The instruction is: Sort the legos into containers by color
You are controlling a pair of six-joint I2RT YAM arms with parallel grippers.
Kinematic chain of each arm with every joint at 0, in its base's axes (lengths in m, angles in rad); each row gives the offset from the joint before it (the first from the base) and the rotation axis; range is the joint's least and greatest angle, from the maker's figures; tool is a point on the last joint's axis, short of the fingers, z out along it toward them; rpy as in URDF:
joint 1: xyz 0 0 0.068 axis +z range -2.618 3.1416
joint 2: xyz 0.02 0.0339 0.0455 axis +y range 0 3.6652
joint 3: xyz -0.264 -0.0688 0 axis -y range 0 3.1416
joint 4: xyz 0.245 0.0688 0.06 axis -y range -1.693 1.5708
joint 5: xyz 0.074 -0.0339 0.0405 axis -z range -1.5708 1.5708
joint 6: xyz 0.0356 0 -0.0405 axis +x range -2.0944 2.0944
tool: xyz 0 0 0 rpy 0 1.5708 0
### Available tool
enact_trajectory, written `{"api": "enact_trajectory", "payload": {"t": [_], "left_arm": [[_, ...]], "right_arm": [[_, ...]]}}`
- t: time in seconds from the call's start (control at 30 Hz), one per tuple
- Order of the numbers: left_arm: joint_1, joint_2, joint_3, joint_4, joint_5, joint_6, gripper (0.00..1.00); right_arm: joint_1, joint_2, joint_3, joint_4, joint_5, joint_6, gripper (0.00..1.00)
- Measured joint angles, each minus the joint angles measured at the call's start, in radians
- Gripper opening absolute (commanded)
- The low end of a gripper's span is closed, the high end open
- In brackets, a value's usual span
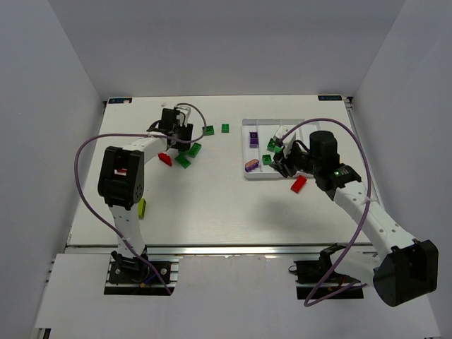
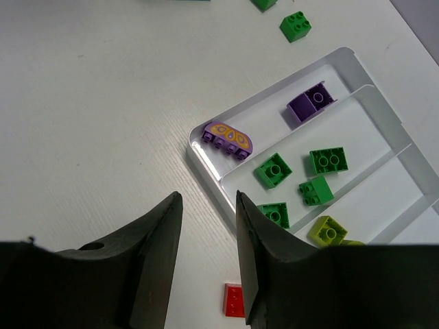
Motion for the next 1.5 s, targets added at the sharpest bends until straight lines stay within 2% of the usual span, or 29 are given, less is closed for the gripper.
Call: {"api": "enact_trajectory", "payload": {"t": [0.33,0.6,0.73,1.13,1.5], "left_arm": [[-0.018,0.037,0.002,-0.030,-0.017,-0.001,0.59],[-0.020,0.037,0.007,-0.040,-0.032,-0.004,0.33],[-0.021,0.035,0.007,-0.043,-0.032,-0.007,0.26],[-0.064,-0.051,-0.021,-0.040,-0.029,-0.024,0.22],[-0.100,-0.042,-0.019,-0.062,0.035,-0.010,0.25]], "right_arm": [[0.000,0.000,0.000,0.000,0.000,0.000,0.43],[0.000,0.000,0.000,0.000,0.000,0.000,0.43],[0.000,0.000,0.000,0.000,0.000,0.000,0.43],[0.000,-0.001,0.000,0.000,0.000,0.000,0.43],[0.000,-0.002,0.000,0.000,0.000,0.000,0.43]]}}
